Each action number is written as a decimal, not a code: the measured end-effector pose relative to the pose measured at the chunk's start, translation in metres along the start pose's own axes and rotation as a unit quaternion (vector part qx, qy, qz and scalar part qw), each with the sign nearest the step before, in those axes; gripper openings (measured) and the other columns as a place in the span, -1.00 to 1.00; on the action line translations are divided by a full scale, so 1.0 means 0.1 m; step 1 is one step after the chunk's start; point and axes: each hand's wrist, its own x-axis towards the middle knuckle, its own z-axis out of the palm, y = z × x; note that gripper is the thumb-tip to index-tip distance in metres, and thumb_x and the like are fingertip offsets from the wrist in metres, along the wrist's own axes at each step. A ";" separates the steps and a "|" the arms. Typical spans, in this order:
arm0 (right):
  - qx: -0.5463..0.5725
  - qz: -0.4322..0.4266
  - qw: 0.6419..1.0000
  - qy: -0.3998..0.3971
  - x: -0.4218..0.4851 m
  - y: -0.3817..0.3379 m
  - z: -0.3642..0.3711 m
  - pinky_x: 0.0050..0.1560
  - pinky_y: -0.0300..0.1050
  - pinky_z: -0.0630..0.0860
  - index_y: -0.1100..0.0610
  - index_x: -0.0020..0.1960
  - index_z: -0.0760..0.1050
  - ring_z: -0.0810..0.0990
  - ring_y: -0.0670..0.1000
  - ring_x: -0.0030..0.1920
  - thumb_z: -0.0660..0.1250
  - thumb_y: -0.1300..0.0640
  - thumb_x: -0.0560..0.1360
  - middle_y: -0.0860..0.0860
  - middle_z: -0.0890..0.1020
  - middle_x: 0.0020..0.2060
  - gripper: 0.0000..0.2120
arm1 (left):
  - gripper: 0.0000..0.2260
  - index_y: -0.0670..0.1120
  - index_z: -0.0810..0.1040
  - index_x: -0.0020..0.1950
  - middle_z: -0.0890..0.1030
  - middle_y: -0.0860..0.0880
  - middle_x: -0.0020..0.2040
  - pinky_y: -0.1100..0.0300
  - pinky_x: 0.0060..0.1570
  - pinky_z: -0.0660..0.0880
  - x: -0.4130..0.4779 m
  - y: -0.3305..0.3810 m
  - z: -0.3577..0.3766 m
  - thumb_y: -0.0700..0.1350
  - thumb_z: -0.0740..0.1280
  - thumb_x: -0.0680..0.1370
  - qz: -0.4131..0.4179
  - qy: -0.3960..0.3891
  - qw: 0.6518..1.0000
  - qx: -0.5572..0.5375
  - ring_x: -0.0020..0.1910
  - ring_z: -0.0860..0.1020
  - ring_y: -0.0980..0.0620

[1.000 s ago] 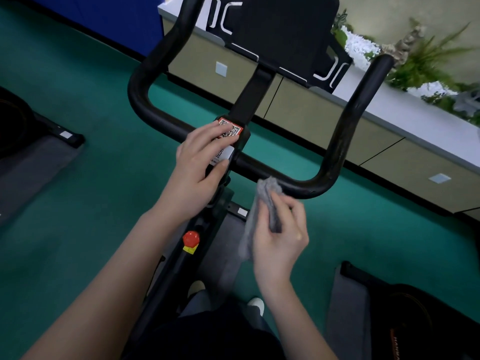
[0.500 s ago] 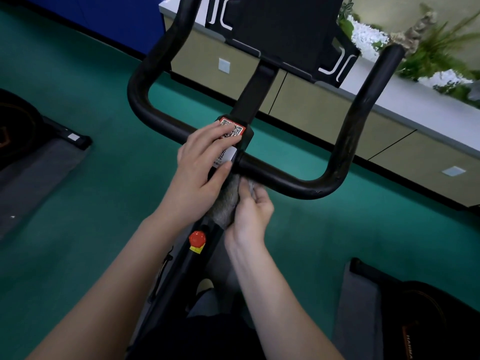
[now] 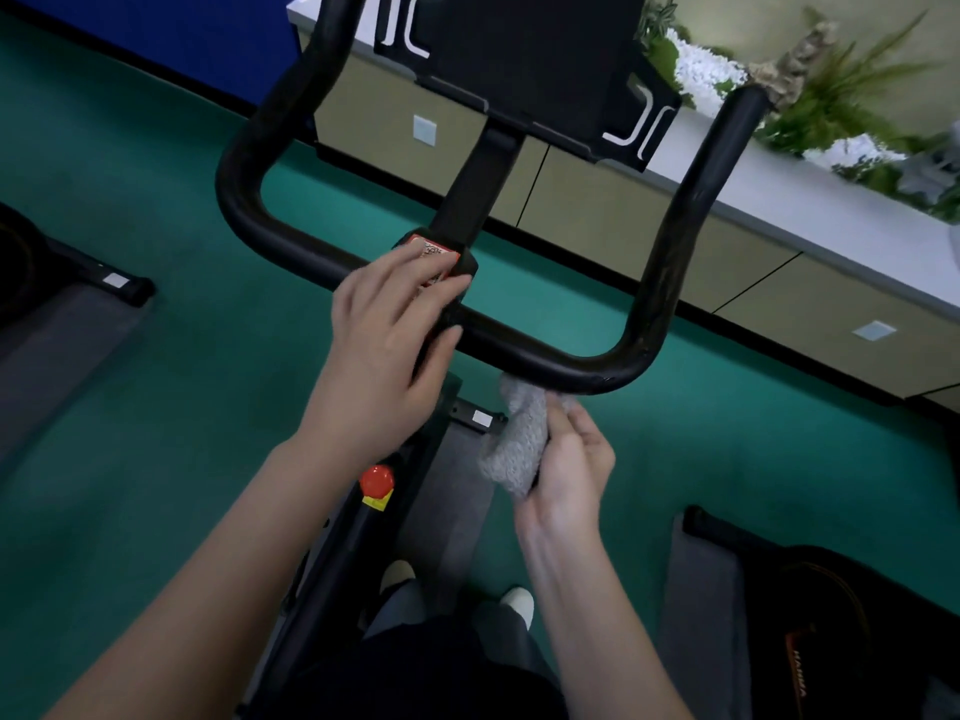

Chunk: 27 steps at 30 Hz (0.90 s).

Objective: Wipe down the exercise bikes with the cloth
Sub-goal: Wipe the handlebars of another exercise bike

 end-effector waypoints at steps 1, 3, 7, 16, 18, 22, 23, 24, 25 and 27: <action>-0.005 0.005 1.000 -0.002 -0.01 0.00 0.00 -0.46 -0.24 0.49 0.28 -0.15 0.50 0.56 -0.07 -0.46 0.25 0.32 0.55 0.02 0.60 -0.44 -0.88 | -0.70 -0.13 0.51 0.27 0.49 -0.02 0.31 0.02 0.38 0.15 0.02 0.07 0.02 -0.10 0.28 0.55 0.027 -0.005 0.999 0.017 0.41 0.32 -0.01; -0.023 0.002 1.000 0.005 -0.01 0.00 -0.07 -0.30 -0.16 0.54 0.31 -0.09 0.54 0.59 -0.04 -0.39 0.29 0.30 0.54 0.05 0.64 -0.38 -0.91 | -0.70 -0.12 0.55 0.24 0.54 -0.01 0.24 0.00 0.38 0.18 0.09 0.20 0.08 -0.04 0.32 0.54 0.072 -0.027 0.997 0.030 0.33 0.42 -0.01; -0.062 -0.113 0.988 0.083 0.04 -0.13 -0.32 -0.16 -0.07 0.52 0.24 -0.11 0.57 0.59 -0.06 -0.31 0.32 0.31 0.51 0.00 0.65 -0.34 -0.94 | -0.69 -0.10 0.60 0.15 0.60 0.01 0.09 0.04 0.35 0.24 0.15 0.27 0.25 0.05 0.35 0.50 0.100 -0.067 0.992 0.037 0.09 0.55 -0.01; -0.341 -0.527 0.775 0.072 0.09 -0.09 -0.29 0.07 -0.32 0.45 0.30 0.01 0.63 0.56 -0.05 -0.03 0.37 0.32 0.43 0.12 0.56 -0.08 -0.83 | -0.74 -0.09 0.62 0.04 0.61 0.02 -0.03 0.13 0.15 0.29 0.16 0.23 0.31 0.02 0.42 0.43 0.092 -0.061 0.994 0.021 -0.03 0.55 -0.01; -0.372 -0.561 0.738 0.044 0.11 -0.06 -0.30 0.06 -0.27 0.46 0.30 0.02 0.63 0.55 0.02 -0.05 0.36 0.40 0.42 0.10 0.55 -0.07 -0.81 | -0.74 -0.09 0.62 0.05 0.61 0.02 -0.03 0.13 0.15 0.29 0.16 0.23 0.31 0.01 0.42 0.43 0.091 -0.063 0.994 0.020 -0.03 0.55 -0.01; -0.406 -0.585 0.701 0.046 0.24 -0.23 -0.39 0.05 -0.24 0.46 0.29 0.05 0.61 0.50 -0.02 -0.04 0.36 0.39 0.45 0.06 0.53 -0.05 -0.81 | -0.73 -0.08 0.62 0.06 0.61 0.03 -0.02 0.14 0.17 0.29 0.15 0.23 0.31 0.01 0.42 0.43 0.083 -0.066 0.994 0.014 -0.02 0.54 0.00; -0.409 -0.580 0.702 0.059 0.28 -0.28 -0.40 0.06 -0.28 0.45 0.28 0.06 0.61 0.49 -0.03 -0.03 0.35 0.37 0.46 0.07 0.54 -0.05 -0.81 | -0.73 -0.08 0.62 0.06 0.61 0.03 -0.01 0.13 0.17 0.30 0.15 0.23 0.31 0.02 0.41 0.44 0.082 -0.067 0.994 0.013 -0.02 0.54 0.01; -0.410 -0.574 0.705 0.073 0.30 -0.33 -0.39 0.07 -0.34 0.42 0.28 0.06 0.61 0.49 -0.05 -0.03 0.34 0.34 0.47 0.09 0.56 -0.06 -0.82 | -0.73 -0.08 0.62 0.07 0.61 0.03 -0.01 0.13 0.17 0.30 0.15 0.23 0.30 0.02 0.41 0.44 0.081 -0.068 0.994 0.011 -0.02 0.54 0.00; -0.412 -0.568 0.708 0.080 0.31 -0.36 -0.38 0.07 -0.39 0.39 0.28 0.05 0.62 0.48 -0.06 -0.03 0.33 0.32 0.47 0.12 0.58 -0.07 -0.82 | -0.73 -0.08 0.62 0.07 0.61 0.03 -0.02 0.13 0.17 0.31 0.15 0.23 0.30 0.01 0.41 0.44 0.080 -0.066 0.995 0.010 -0.02 0.55 0.00; -0.433 -0.569 0.697 0.060 0.29 -0.38 -0.35 0.09 -0.41 0.35 0.27 0.01 0.63 0.48 -0.03 -0.03 0.34 0.31 0.47 0.10 0.61 -0.08 -0.85 | -0.73 -0.09 0.62 0.06 0.61 0.03 -0.02 0.13 0.16 0.31 0.15 0.23 0.30 0.01 0.41 0.43 0.080 -0.063 0.995 0.009 -0.03 0.55 -0.01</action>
